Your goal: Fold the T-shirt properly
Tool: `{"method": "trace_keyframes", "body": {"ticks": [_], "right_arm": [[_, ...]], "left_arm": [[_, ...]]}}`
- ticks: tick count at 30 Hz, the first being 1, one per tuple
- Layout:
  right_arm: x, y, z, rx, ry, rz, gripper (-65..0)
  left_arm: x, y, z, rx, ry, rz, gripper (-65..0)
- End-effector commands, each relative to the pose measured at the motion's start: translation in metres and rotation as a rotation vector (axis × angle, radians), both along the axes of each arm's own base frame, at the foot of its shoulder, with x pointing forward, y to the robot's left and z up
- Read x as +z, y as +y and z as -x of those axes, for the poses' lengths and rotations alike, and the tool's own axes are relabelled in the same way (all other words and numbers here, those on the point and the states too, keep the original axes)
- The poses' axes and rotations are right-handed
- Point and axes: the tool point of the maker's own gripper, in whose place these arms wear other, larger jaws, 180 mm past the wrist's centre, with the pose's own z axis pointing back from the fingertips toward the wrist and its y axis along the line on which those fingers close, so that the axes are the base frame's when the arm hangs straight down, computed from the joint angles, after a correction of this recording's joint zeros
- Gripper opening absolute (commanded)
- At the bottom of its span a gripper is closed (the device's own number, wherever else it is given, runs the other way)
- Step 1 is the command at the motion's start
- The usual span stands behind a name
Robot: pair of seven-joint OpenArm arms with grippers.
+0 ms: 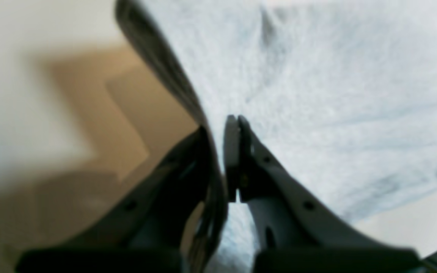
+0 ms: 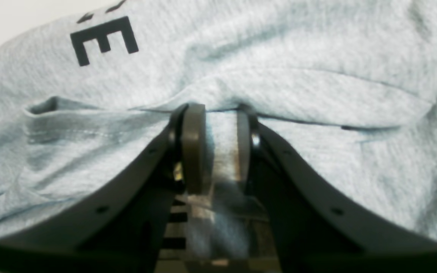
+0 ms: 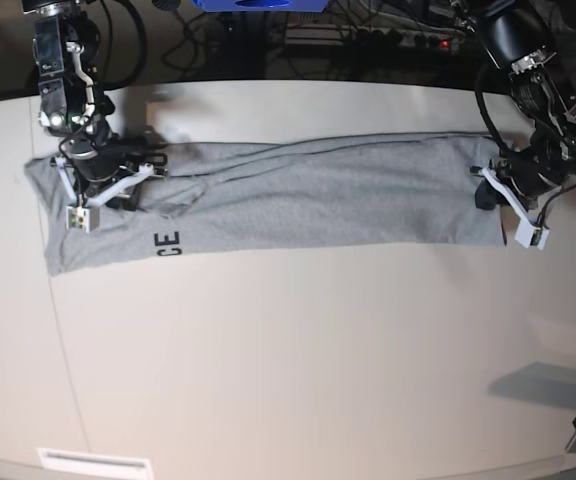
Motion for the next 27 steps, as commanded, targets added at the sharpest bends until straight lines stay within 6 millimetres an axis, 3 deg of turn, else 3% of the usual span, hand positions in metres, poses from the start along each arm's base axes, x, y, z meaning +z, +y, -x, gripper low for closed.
{"method": "trace_keyframes", "body": {"ticks": [1, 6, 22, 27], "right_arm": [[0.007, -0.005, -0.006, -0.002, -0.026, 0.01, -50.5], [0.007, -0.005, -0.006, -0.002, -0.026, 0.01, -50.5], [0.008, -0.011, -0.006, 0.004, -0.026, 0.029, -50.5], [0.005, -0.011, -0.005, 0.002, -0.02, 0.03, -50.5]], "left_arm": [[0.016, 0.002, -0.008, -0.014, -0.054, -0.02, -65.0], [0.028, -0.023, -0.017, -0.089, -0.097, -0.035, -65.0], [0.025, -0.083, -0.034, -0.147, -0.108, 0.073, -65.0], [0.039, -0.103, -0.039, -0.172, -0.165, 0.089, -65.0]]}}
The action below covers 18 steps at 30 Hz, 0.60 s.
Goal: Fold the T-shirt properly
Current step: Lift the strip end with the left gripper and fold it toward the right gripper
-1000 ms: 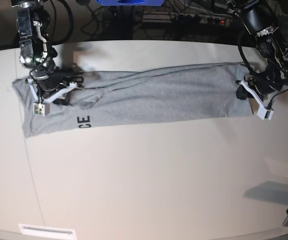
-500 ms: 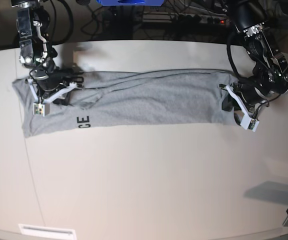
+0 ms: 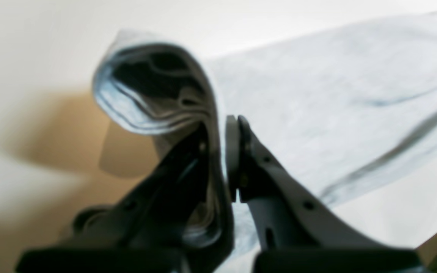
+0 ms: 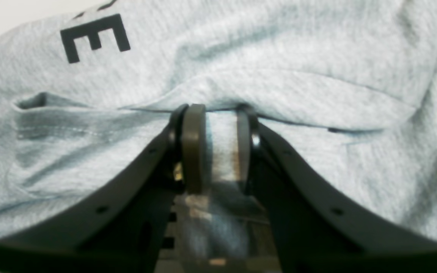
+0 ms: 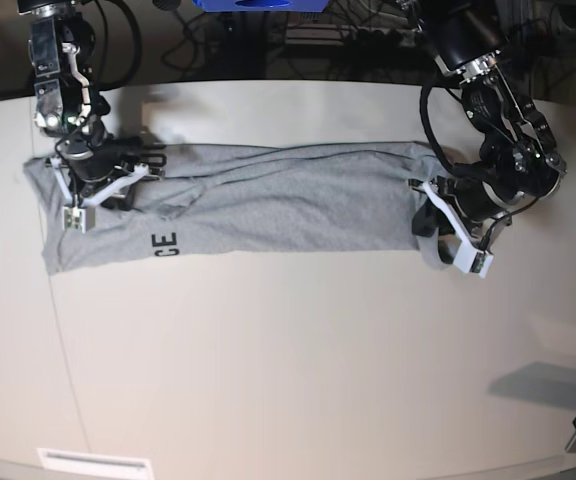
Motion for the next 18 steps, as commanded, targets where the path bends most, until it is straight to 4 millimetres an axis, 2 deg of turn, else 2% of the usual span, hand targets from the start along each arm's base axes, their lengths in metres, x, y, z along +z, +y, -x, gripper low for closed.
{"method": "trace_keyframes", "body": {"ticks": [1, 4, 11, 14, 18], "right_arm": [[0.005, -0.004, -0.005, -0.001, -0.02, 0.01, -50.5], [0.005, -0.004, -0.005, -0.001, -0.02, 0.01, -50.5], [0.005, -0.004, -0.005, -0.001, -0.02, 0.01, -50.5], [0.005, -0.004, -0.005, -0.001, -0.02, 0.01, -50.5], [0.005, -0.004, -0.005, -0.001, -0.02, 0.01, -50.5]], "left_arm": [[0.017, -0.007, -0.01, -0.028, -0.066, -0.001, -65.0], [0.026, -0.021, -0.013, -0.071, -0.094, -0.01, -65.0], [0.025, -0.049, -0.013, -0.084, -0.101, 0.063, -65.0], [0.025, -0.073, -0.013, -0.146, -0.1, 0.081, -65.0], [0.029, -0.095, -0.017, -0.17, -0.112, 0.122, -65.0]]}}
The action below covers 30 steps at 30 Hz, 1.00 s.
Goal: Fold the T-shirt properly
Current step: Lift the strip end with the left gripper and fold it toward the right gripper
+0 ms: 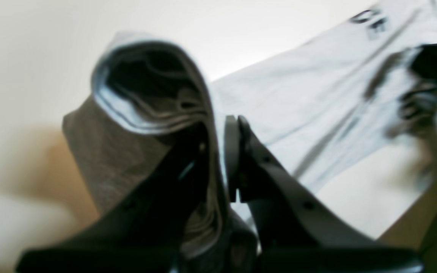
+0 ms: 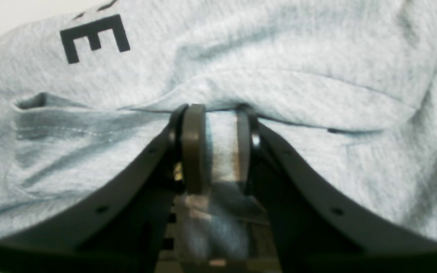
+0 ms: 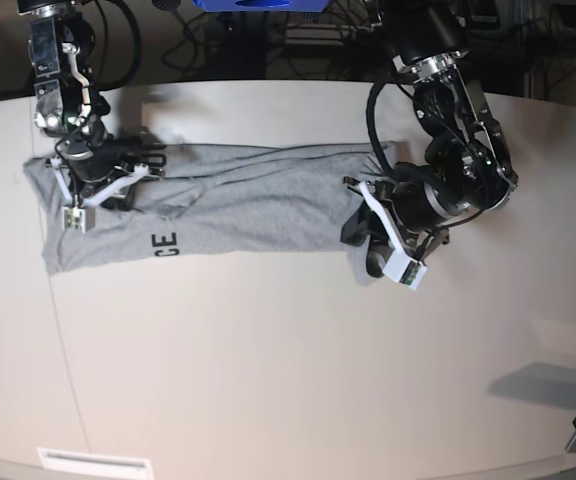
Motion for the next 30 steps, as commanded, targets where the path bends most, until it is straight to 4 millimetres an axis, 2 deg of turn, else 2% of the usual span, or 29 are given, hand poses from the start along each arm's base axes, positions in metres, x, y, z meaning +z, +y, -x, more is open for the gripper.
{"method": "trace_keyframes", "body": {"ticks": [1, 5, 12, 18, 25, 30], "right_arm": [[0.005, -0.004, -0.004, 0.0, -0.018, 0.01, -50.5], [0.005, -0.004, -0.004, 0.0, -0.018, 0.01, -50.5], [0.005, -0.004, -0.004, 0.0, -0.018, 0.01, -50.5], [0.005, -0.004, -0.004, 0.0, -0.018, 0.01, -50.5], [0.005, -0.004, -0.004, 0.0, -0.018, 0.01, -50.5], [0.005, -0.004, -0.004, 0.0, -0.018, 0.01, -50.5]], "left_arm": [[0.016, -0.004, -0.011, 0.0, -0.062, 0.028, -65.0], [0.02, -0.018, -0.012, -0.004, -0.068, 0.073, -65.0], [0.03, -0.057, -0.014, -0.098, -0.089, 0.11, -65.0], [0.03, -0.062, -0.014, -0.105, -0.085, 0.12, -65.0], [0.006, -0.082, -0.006, -0.166, 0.001, 0.144, -65.0], [0.009, -0.093, -0.005, -0.198, -0.011, 0.152, -65.0]]}}
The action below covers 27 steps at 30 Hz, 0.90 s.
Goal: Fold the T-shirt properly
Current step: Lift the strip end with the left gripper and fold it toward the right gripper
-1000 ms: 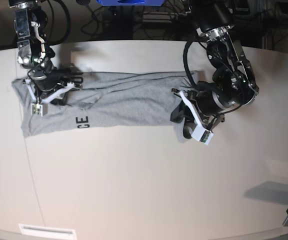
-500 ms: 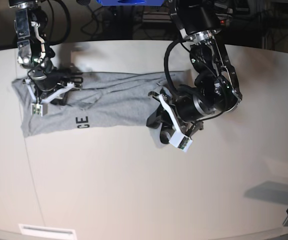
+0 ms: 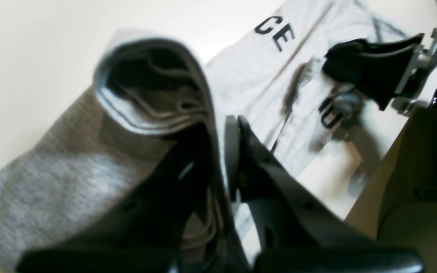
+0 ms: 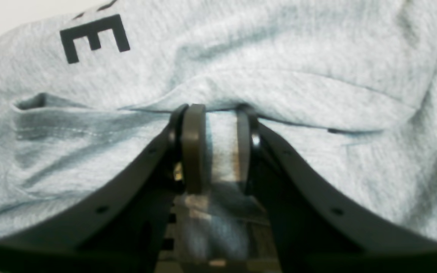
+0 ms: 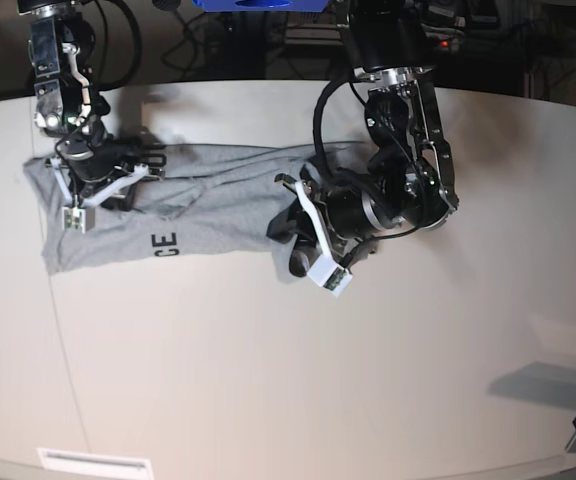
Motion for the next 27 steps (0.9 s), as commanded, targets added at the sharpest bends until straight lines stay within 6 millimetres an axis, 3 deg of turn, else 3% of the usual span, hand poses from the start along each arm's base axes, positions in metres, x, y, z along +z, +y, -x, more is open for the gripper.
{"method": "trace_keyframes", "body": {"ticks": [1, 4, 11, 27], "right_arm": [[0.005, -0.004, -0.004, 0.0, -0.017, 0.01, -50.5], [0.005, -0.004, -0.004, 0.0, -0.017, 0.01, -50.5], [0.005, -0.004, -0.004, 0.0, -0.017, 0.01, -50.5], [0.003, -0.004, -0.003, -0.001, -0.011, 0.01, -50.5]], "left_arm": [[0.016, -0.008, -0.008, -0.007, -0.051, 0.042, -65.0], [0.019, -0.008, -0.012, -0.009, -0.059, 0.043, -65.0], [-0.001, -0.012, -0.011, -0.018, 0.014, 0.057, -65.0], [0.0, -0.013, -0.012, -0.018, 0.01, 0.059, -65.0]]}}
